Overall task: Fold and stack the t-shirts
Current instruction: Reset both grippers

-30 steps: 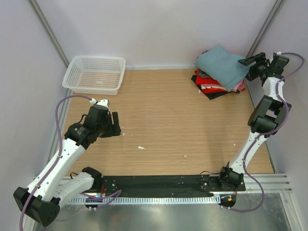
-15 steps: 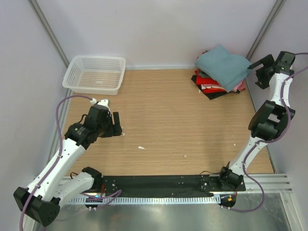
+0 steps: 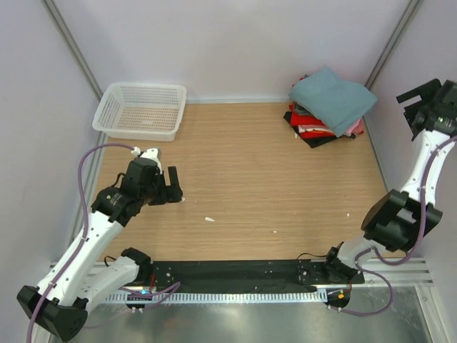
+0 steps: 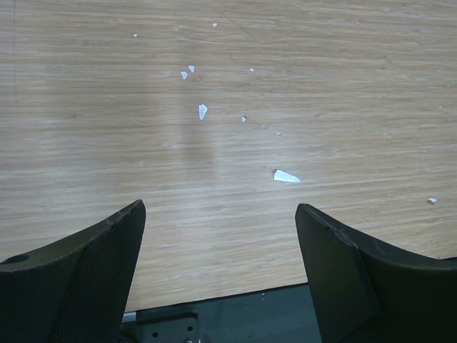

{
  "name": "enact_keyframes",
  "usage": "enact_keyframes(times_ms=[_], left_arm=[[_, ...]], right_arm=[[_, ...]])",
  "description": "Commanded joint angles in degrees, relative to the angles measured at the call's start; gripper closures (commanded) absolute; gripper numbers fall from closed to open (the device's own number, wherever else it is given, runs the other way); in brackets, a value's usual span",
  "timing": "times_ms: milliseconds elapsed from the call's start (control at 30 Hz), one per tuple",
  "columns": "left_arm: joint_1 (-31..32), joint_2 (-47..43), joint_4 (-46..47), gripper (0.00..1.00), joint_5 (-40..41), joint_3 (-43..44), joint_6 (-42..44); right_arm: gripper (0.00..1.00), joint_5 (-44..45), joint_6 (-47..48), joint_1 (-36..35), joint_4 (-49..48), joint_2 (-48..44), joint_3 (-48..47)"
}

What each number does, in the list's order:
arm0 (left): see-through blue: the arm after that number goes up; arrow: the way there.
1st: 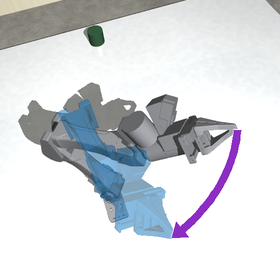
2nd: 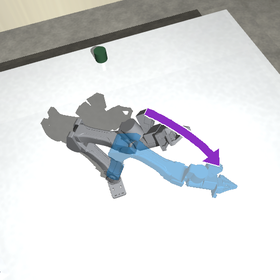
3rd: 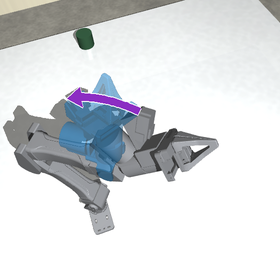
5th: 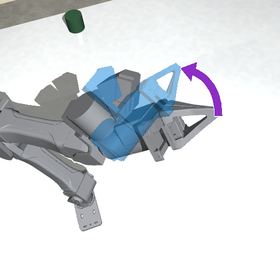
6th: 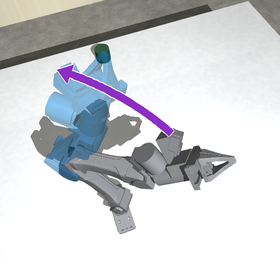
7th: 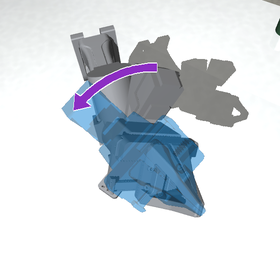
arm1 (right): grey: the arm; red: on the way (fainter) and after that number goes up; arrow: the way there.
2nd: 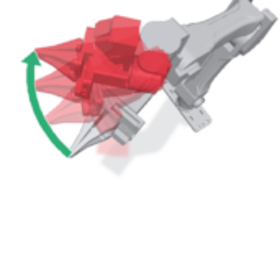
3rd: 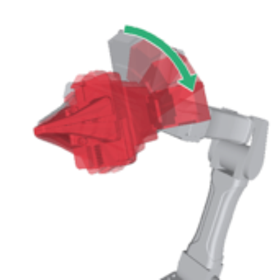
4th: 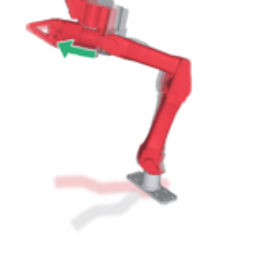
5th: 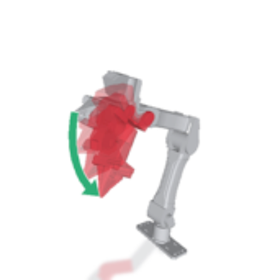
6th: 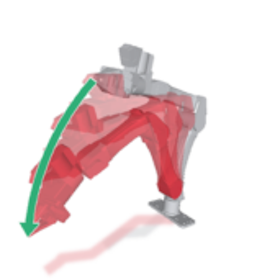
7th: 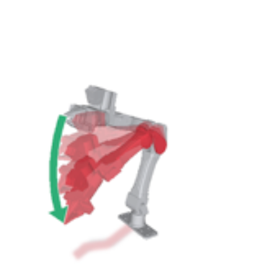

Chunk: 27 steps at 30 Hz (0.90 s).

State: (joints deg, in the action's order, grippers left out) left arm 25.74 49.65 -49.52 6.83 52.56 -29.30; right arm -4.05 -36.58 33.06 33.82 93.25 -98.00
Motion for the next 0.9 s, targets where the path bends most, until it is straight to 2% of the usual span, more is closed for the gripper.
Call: enact_keyframes(times_ms=[0, 100, 267, 333, 433, 500, 533, 600, 633, 733, 800, 867], left_arm=[[-0.34, -1.48, 2.23, 0.13, -0.24, 0.00, 1.00], [-0.34, -2.36, 2.23, 0.14, 0.46, -0.08, 0.91], [-0.25, -4.03, 2.50, 0.14, 2.22, -0.26, 0.65], [-0.34, -4.29, 2.58, 0.14, 2.92, -0.26, 0.73], [-0.34, -4.82, 2.93, 0.12, 4.85, -0.52, 1.09], [-0.34, -5.17, 3.37, 0.10, 6.43, -0.70, 0.47], [-0.34, -5.18, 3.55, 0.10, 8.09, -0.70, 0.21], [-0.34, -4.91, 3.81, 0.09, 9.86, -0.70, 0.12], [-0.34, -4.74, 4.16, 0.08, 13.26, -0.79, 0.12], [-0.42, -3.60, 6.35, 0.04, 19.69, -1.14, -0.06], [-0.42, -3.16, 11.97, 0.01, 23.74, -3.84, 3.08], [-0.42, -2.63, 20.02, 0.03, 24.63, -6.84, 7.13]], right_arm=[[0.00, -3.05, -1.56, 0.96, -7.76, -13.38, 11.01], [0.00, -8.05, -3.85, 0.78, -16.21, -26.22, 23.15], [0.00, -15.88, -5.87, -0.09, -19.58, -41.11, 34.43], [0.00, -15.64, -6.40, -5.09, -22.04, -48.30, 41.11], [0.00, -18.61, -9.38, -11.95, -23.62, -52.89, 49.19], [0.00, -20.11, -11.67, -16.51, -27.22, -53.44, 55.70], [0.00, -20.12, -11.33, -21.84, -27.23, -53.26, 56.76], [0.00, -17.14, -9.32, -27.49, -26.10, -52.47, 58.35], [0.00, -15.82, -8.26, -33.00, -25.39, -51.78, 58.36], [0.00, -8.36, -3.79, -46.97, -19.25, -45.81, 55.03], [0.00, 0.33, -2.01, -53.59, -14.06, -41.67, 51.52], [0.00, 6.39, -1.04, -61.66, -13.96, -41.57, 51.41]])
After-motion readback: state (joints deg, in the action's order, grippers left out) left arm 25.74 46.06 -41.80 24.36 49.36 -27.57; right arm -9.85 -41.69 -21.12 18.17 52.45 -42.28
